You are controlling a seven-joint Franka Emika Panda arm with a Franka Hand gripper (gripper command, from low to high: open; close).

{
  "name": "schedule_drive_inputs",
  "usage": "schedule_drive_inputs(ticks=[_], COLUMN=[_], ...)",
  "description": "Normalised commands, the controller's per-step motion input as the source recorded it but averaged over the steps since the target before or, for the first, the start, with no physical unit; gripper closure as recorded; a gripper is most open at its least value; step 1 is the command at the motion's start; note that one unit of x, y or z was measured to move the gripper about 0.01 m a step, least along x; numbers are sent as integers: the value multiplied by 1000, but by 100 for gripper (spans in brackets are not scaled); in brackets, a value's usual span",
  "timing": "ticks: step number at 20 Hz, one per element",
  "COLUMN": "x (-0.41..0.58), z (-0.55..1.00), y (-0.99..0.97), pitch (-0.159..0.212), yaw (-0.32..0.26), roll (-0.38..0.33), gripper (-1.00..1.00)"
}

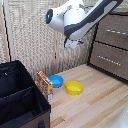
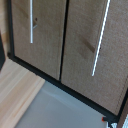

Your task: Locate and clasp the grip of the topmost drawer. Steadily and circumspectly yank the drawer open. Discover and seize the nutrition bar using your clamp. Deposit the nutrition bar in the accessible drawer. Unclench the nutrition bar.

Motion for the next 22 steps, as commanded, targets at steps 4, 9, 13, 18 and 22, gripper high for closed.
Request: schedule_drive_inputs(ticks=[4,9,13,18,22], x=[-24,-8,-84,-159,-157], z=[125,86,137,196,216], y=[-729,-707,-693,-681,-659], pitch=[0,0,0,0,0], yaw=[99,115,90,71,69], roll=[-107,-100,-139,-168,-176], gripper=[-100,-100,-100,-100,-100])
